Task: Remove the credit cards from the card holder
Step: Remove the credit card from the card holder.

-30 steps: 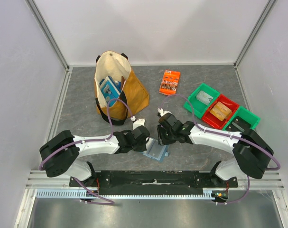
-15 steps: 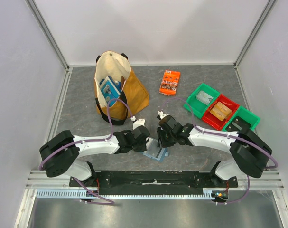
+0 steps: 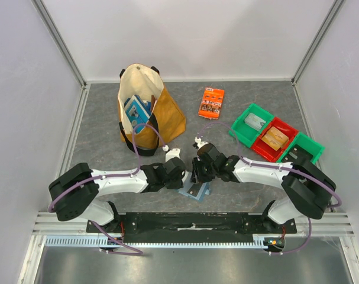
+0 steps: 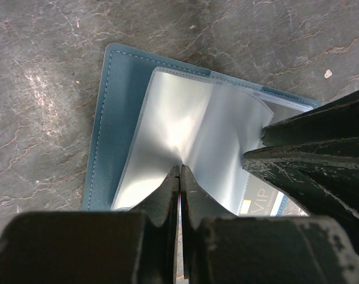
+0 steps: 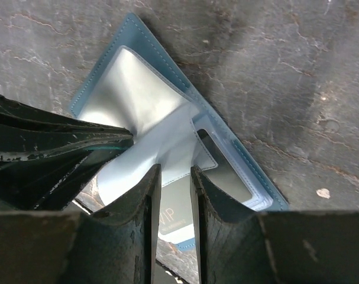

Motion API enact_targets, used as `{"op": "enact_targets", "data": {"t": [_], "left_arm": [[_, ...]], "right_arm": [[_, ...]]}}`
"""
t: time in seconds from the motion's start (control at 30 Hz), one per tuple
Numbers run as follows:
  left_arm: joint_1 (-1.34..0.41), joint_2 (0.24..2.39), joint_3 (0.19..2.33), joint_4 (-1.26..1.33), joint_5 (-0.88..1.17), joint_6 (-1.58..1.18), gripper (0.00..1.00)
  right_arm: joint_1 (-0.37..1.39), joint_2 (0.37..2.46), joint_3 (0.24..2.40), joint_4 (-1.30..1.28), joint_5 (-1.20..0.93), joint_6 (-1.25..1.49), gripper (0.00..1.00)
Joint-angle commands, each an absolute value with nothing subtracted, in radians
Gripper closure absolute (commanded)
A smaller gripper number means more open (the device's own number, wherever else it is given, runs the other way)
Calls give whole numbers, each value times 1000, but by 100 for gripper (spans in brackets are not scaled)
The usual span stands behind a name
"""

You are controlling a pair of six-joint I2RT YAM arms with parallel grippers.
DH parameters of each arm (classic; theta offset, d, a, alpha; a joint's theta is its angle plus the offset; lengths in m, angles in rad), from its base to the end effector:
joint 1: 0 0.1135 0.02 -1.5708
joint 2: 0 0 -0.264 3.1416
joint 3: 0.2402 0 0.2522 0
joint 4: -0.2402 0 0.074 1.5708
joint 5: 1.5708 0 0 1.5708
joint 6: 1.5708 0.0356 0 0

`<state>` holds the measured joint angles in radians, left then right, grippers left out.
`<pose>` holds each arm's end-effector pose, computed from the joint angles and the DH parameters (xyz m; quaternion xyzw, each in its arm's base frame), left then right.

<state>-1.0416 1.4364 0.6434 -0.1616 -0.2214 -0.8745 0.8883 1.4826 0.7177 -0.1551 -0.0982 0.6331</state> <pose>0.1391 -0.2223 0.1540 0.0457 0.9466 -0.1860 0.2595 0.1747 0.2205 0.1631 -0.1360 0.9367 0.2538 0.1992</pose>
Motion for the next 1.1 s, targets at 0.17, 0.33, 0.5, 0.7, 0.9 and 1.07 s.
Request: {"op": "enact_targets", "data": {"t": [0.17, 0.33, 0.5, 0.7, 0.9, 1.07], "left_arm": [[-1035, 1315, 581, -115, -250, -927, 86], [-1040, 1230, 566, -115, -238, -861, 62], [-1045, 1209, 569, -107, -183, -802, 49], [-1058, 1299, 635, -178, -159, -764, 49], [-1069, 1394, 709, -300, -239, -810, 62], [-1068, 1385, 700, -324, -284, -865, 70]], "right_arm": [[894, 1529, 696, -28, -107, 650, 67], [893, 1543, 696, -21, -107, 644, 68], [890, 1545, 696, -20, -106, 644, 69], [888, 1546, 696, -14, -112, 644, 69], [887, 1511, 689, -17, -112, 646, 69], [887, 1421, 666, -49, -94, 649, 68]]}}
